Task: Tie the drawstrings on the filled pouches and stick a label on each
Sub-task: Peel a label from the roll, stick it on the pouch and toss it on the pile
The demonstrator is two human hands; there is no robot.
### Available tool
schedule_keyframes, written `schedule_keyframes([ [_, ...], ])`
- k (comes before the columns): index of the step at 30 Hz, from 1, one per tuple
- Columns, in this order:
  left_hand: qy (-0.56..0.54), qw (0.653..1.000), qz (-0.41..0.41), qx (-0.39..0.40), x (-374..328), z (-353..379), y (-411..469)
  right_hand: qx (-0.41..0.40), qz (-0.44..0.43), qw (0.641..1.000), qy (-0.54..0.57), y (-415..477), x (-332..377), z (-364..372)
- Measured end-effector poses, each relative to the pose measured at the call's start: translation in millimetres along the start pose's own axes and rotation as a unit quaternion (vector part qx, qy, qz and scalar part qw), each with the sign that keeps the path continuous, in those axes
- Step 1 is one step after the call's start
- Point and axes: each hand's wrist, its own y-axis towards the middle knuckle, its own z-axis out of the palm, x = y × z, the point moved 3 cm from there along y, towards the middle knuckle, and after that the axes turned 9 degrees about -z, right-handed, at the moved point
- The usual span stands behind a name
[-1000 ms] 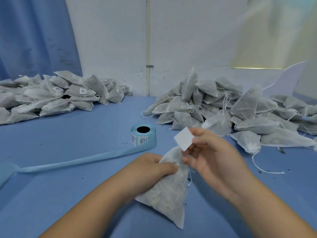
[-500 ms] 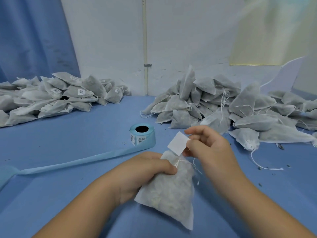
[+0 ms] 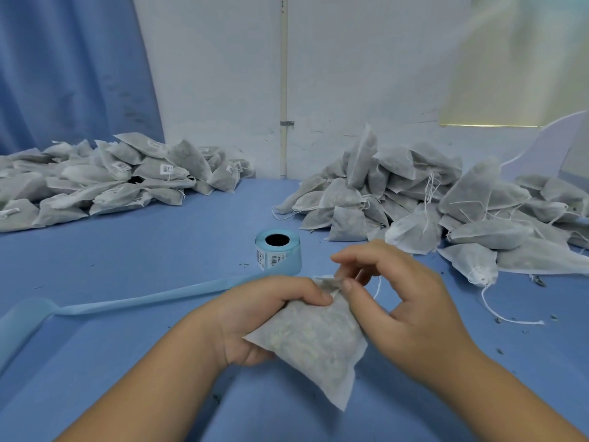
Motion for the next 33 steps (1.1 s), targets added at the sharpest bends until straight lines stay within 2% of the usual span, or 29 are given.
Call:
schedule_keyframes([
  [7, -0.021, 0.999, -0.018, 0.028, -6, -5, -9, 0.065, 0.006, 0.998, 0.004, 0, -2, -1],
  [11, -0.006, 1.000, -0.022, 0.017, -5, -5, -10, 0.117, 0.013, 0.993, 0.014, 1, -2, -2],
  [16, 0.022, 0.997, 0.028, 0.070, -9, 0, -15, 0.163, 0.049, 0.985, 0.012, 0, -5, -5],
  [17, 0.033, 0.997, 0.039, 0.055, -10, 0, -15, 0.169, 0.053, 0.984, 0.010, 0, -5, -5],
  [20, 0.077, 0.993, 0.069, -0.056, -8, -2, -10, 0.159, 0.108, 0.981, 0.040, -3, -8, 0],
  [23, 0.085, 0.987, 0.103, -0.089, -8, 1, -9, 0.067, 0.197, 0.975, 0.077, -7, -16, 6],
  [26, 0.073, 0.983, 0.139, -0.096, -10, 4, -10, 0.016, 0.305, 0.940, 0.153, -9, -24, 10],
  [29, 0.062, 0.977, 0.158, -0.126, -11, 5, -9, 0.033, 0.387, 0.870, 0.303, -10, -26, 15],
  [33, 0.123, 0.954, 0.188, -0.199, -11, 6, -6, 0.057, 0.436, 0.833, 0.335, -18, -28, 22],
])
